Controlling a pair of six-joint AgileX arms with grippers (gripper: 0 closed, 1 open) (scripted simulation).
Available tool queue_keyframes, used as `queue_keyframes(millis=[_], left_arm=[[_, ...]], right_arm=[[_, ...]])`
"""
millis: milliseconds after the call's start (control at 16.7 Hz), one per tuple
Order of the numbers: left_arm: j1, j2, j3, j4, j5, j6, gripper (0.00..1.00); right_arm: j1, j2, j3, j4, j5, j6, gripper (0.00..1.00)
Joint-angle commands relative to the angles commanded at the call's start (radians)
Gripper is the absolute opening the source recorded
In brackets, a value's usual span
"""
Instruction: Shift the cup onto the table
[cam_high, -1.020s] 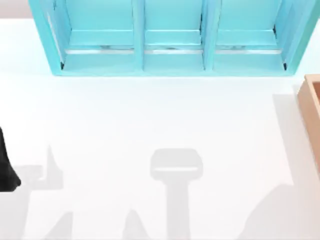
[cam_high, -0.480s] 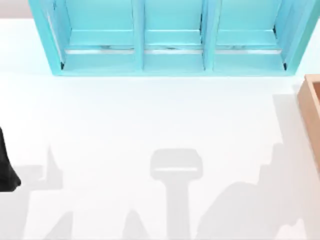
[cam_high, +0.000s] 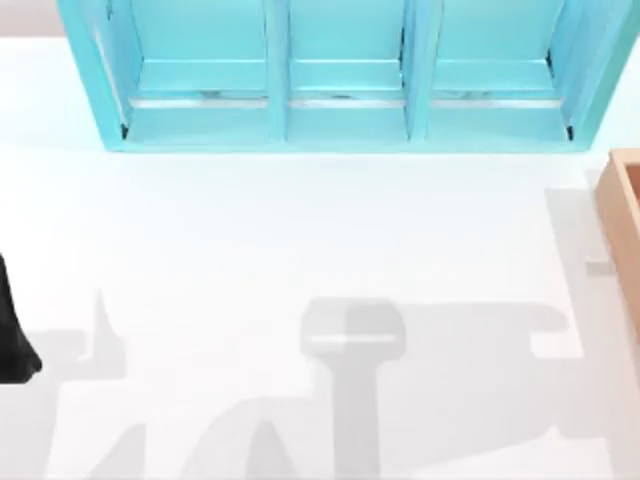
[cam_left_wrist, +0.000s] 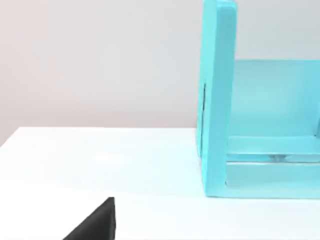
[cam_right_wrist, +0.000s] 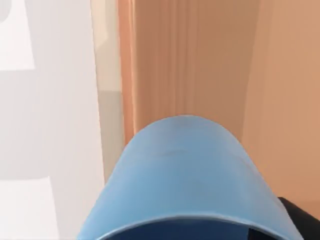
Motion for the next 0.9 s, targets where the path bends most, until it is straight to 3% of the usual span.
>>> queue_keyframes(millis=[420, 600, 900], left_arm=[[0.0, 0.0, 0.0, 0.0, 0.0, 0.0, 1.0], [0.0, 0.0, 0.0, 0.0, 0.0, 0.0, 1.0], [0.0, 0.0, 0.0, 0.0, 0.0, 0.0, 1.0]], right_arm=[[0.063, 0.051, 0.05, -0.013, -0.005, 0.068, 0.0], [0.223, 0.137, 0.15, -0.036, -0.009, 0.228, 0.0], [0.611, 0.301, 0.349, -0.067, -0.015, 0.617, 0.0]])
